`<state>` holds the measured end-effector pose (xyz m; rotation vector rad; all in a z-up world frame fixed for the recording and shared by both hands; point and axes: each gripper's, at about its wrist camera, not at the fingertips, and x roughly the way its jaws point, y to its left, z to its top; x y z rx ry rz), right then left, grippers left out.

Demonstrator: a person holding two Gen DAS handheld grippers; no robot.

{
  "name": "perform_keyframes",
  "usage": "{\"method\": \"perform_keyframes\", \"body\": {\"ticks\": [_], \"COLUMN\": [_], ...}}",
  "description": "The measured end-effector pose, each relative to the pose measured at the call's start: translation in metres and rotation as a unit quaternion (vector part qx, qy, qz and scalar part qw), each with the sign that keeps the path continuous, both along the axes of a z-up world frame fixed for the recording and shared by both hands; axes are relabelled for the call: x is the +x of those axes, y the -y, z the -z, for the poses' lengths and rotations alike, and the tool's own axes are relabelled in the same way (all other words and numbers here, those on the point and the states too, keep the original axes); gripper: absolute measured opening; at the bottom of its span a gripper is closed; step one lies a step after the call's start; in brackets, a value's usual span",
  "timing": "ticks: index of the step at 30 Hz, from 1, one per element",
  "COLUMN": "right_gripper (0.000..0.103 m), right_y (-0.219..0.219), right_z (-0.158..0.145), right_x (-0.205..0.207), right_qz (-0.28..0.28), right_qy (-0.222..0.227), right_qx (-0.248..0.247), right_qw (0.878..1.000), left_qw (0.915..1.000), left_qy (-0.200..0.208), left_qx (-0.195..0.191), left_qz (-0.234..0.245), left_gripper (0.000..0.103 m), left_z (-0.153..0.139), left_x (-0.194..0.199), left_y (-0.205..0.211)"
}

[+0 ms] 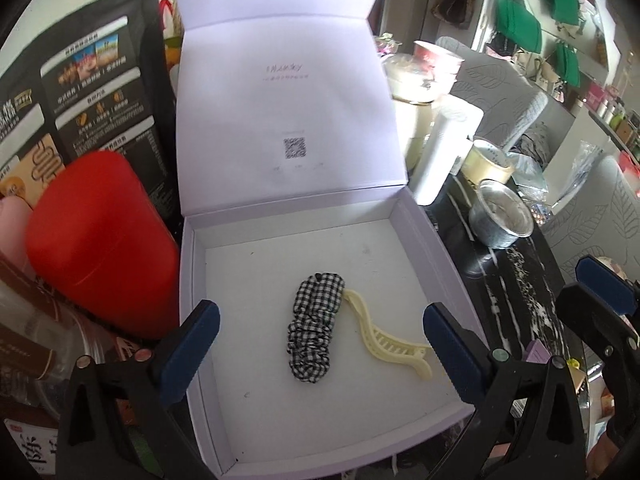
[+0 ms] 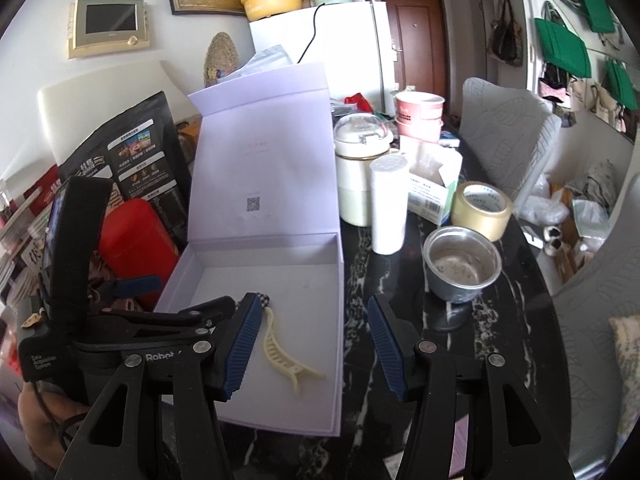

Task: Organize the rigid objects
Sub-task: 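Withdraw both tools from the white box back over the table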

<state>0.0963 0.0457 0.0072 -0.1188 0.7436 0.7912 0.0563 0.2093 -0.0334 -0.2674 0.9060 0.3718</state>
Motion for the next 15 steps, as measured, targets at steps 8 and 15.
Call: {"method": "perform_keyframes", "body": {"ticks": [8,15], "right_gripper": [0.057,0.057], "right_y": [0.023,0.045], "right_z": [-0.015,-0.029], "right_x": [-0.014,-0.029], "right_qz": [0.016,0.033], "right_qy": [0.016,0.030], "right_qx": [0.008,0.009], "right_qw": [1.000,0.999], "left_qw": [0.9994,0.9971], "left_qy": [0.013,0.038], "left_qx": [0.015,0.026], "left_qz": [0.026,0.061], "left_gripper": [0.103,0.103], "left_z": [-0.019,-0.040], "left_x": [-0.007,-0.020], "left_y": [0.026,0.053]}}
